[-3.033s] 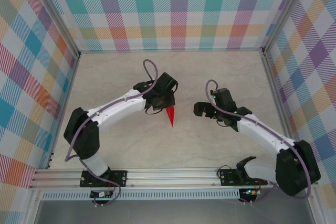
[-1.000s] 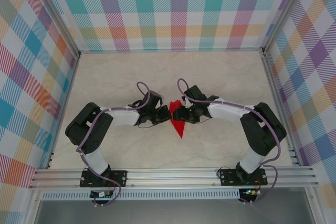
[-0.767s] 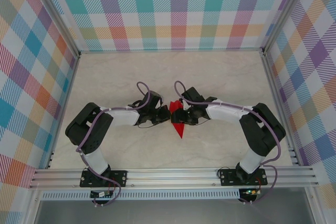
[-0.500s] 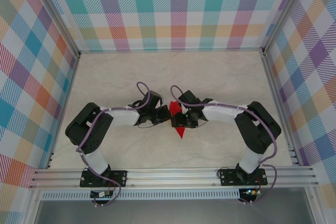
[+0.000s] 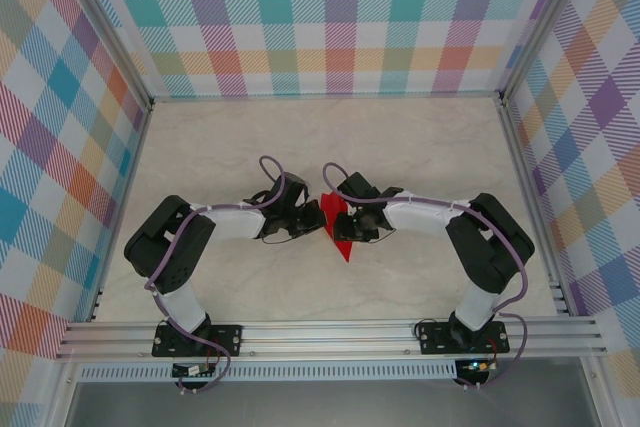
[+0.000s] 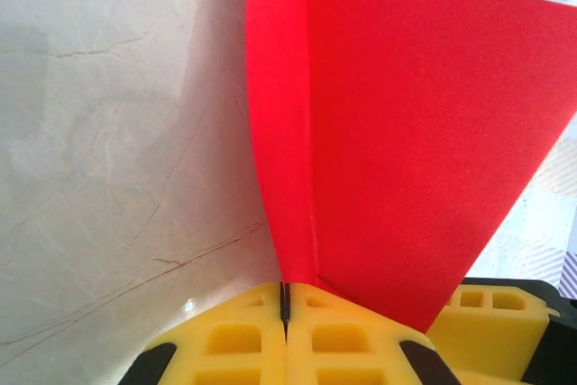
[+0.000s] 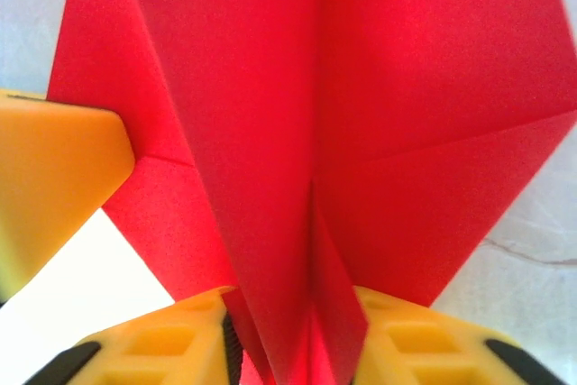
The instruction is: Fold a paper plane with a square sheet of paper (pick it up from the middle)
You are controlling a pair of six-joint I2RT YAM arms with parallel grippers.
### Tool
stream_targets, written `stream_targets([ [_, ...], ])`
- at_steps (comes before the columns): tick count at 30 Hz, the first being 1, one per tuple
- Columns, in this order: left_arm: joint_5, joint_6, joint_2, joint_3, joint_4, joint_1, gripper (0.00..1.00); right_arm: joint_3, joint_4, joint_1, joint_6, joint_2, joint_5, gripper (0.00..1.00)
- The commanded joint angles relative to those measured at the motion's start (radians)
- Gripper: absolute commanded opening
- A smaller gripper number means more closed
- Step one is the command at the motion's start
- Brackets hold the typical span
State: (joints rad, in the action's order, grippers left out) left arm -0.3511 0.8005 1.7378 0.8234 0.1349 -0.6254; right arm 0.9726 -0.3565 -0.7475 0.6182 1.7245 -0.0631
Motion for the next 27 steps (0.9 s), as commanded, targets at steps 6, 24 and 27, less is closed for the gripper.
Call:
stream_targets([
  [6, -0.012, 0.004, -0.021, -0.005, 0.009, 0.014, 0.03, 0.033, 0.006, -0.009, 0.019, -0.013, 0.02, 0.22],
  [24, 0.112, 0.013, -0.136, 0.007, -0.152, 0.039, 0.35, 0.126, -0.101, -0.037, 0.028, 0.065, 0.112, 0.14],
  [27, 0.205, 0.013, -0.199, 0.006, -0.25, 0.05, 0.45, 0.149, -0.128, -0.048, 0.031, 0.084, 0.132, 0.15],
])
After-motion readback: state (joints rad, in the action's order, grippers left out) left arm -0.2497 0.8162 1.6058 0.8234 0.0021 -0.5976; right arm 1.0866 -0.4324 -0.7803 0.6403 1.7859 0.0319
